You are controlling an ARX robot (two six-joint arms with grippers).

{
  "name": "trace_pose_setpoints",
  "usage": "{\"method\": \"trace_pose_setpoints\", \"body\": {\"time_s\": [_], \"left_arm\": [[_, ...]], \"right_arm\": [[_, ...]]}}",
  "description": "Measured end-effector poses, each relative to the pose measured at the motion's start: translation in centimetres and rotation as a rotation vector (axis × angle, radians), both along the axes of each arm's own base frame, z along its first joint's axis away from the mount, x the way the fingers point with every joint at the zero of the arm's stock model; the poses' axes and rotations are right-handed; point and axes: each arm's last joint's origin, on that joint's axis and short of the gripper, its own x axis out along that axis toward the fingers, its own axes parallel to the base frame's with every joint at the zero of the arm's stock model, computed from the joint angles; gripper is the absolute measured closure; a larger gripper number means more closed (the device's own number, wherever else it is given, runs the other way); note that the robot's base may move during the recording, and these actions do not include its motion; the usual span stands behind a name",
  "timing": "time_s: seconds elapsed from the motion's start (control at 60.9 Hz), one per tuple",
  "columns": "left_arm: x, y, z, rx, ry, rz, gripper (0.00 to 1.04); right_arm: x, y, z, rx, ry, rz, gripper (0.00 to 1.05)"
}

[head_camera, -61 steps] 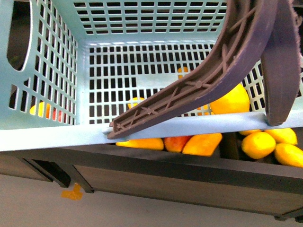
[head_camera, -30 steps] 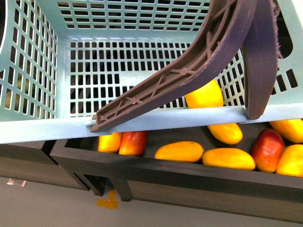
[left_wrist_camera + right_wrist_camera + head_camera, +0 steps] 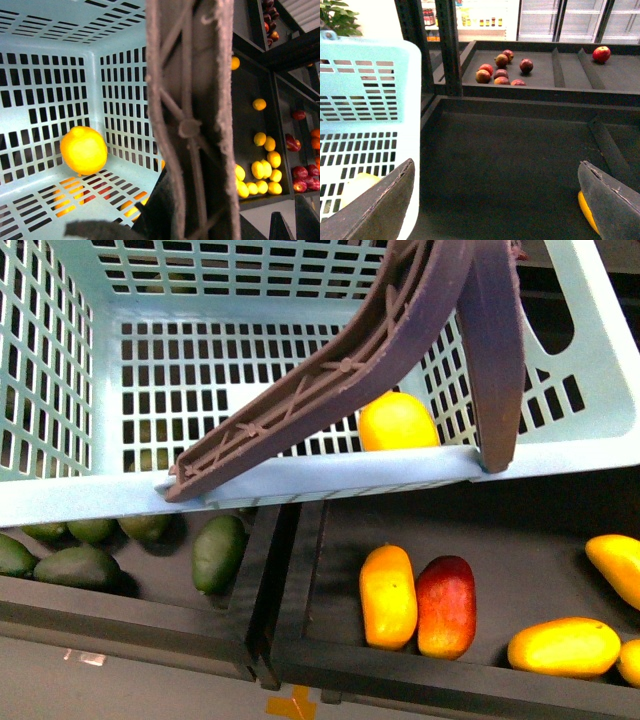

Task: Pick lemon and mango into basket

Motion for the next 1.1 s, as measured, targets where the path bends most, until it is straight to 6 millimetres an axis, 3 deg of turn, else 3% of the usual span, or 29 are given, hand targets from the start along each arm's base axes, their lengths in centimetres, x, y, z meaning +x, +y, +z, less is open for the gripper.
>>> {"method": "trace_pose_setpoints", "body": {"time_s": [0.18, 0.295, 0.361, 0.558, 0.624, 0.722, 0.837, 1.099], "left_arm": [[-0.1, -0.1, 0.0, 0.004, -0.003, -0.008, 1.0], [-0.2, -0.3, 0.0, -0.002, 0.002, -0.02, 1.0], [-0.3, -0.6, -0.1, -0.005, 0.006, -0.037, 1.0], [-0.4, -0.6, -0.1, -0.01, 0.011, -0.035, 1.0], [-0.3, -0.5, -0.1, -0.004, 0.006, -0.02, 1.0], [-0.3, -0.5, -0.1, -0.001, 0.003, -0.021, 1.0], [-0.3, -0.5, -0.1, -0.004, 0.006, -0.025, 1.0], [-0.3, -0.5, -0.1, -0.005, 0.007, -0.029, 1.0]], "right_arm": [[0.0, 0.0, 0.0, 0.0, 0.002, -0.003, 0.09], [2.1, -1.0, 0.1, 0.164, 0.444, -0.414, 0.09], [2.8, -2.1, -2.0, 0.235, 0.621, -0.518, 0.09], [6.1, -5.8, -6.3, 0.438, 0.735, -0.619, 0.09], [7.3, -6.9, -9.0, 0.449, 0.785, -0.66, 0.09], [8.4, -7.6, -12.6, 0.359, 0.864, -0.636, 0.09], [9.0, -8.1, -14.9, 0.21, 0.91, -0.543, 0.09], [10.2, -10.2, -16.6, -0.075, 0.969, -0.306, 0.09]]}}
